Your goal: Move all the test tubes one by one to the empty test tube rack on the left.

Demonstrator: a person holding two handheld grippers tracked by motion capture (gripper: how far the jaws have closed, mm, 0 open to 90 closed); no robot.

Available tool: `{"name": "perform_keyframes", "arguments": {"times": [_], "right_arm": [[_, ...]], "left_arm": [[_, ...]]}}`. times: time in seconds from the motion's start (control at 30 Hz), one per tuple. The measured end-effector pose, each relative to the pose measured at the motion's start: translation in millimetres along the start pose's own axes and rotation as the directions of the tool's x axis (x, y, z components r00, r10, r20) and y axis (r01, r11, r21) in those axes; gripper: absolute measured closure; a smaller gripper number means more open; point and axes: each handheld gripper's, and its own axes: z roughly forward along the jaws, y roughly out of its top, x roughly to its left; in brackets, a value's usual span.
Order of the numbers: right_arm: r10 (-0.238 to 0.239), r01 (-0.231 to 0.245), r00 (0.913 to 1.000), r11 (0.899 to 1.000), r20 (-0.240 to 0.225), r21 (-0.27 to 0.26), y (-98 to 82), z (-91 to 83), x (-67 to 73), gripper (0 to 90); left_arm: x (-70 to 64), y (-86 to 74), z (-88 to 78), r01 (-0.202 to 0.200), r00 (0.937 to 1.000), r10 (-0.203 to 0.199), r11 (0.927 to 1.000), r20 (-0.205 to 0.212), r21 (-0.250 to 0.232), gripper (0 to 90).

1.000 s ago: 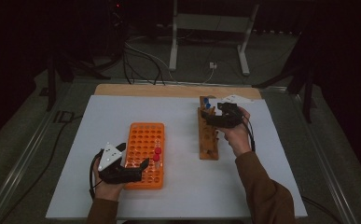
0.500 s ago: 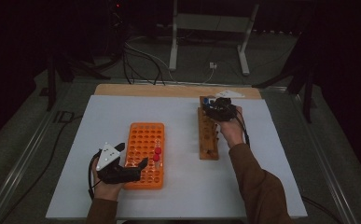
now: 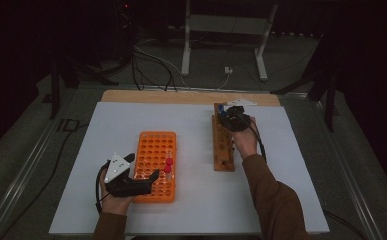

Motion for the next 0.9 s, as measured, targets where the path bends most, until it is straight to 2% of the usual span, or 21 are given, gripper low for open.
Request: {"name": "perform_keyframes", "arguments": {"times": [0.13, 0.37, 0.67, 0.9], "right_arm": [[0.014, -0.014, 0.9999, 1.000, 0.001, -0.025, 1.9, -4.6, -0.1, 76.3], [0.008, -0.009, 0.9999, 0.997, -0.012, -0.080, 6.9, -19.0, 1.9, 76.4], [-0.012, 0.008, 0.9997, 0.987, -0.021, -0.163, 14.8, -48.3, 1.5, 76.4], [-0.031, 0.023, 0.9989, 0.980, -0.037, -0.199, 17.1, -68.8, 1.8, 76.3]], "left_arm": [[0.3, 0.0, -0.6, 0.003, 1.0000, -0.003, 1.0000, -0.001, -0.001, 0.5], [1.5, 0.2, -0.5, 0.008, 1.0000, -0.008, 0.9999, -0.003, -0.007, 0.5], [3.1, 1.0, -0.6, 0.014, 0.9999, -0.014, 0.9998, -0.010, -0.015, 0.5], [0.7, 3.3, -1.2, 0.007, 0.9995, -0.008, 0.9995, -0.029, -0.032, 1.2]]}}
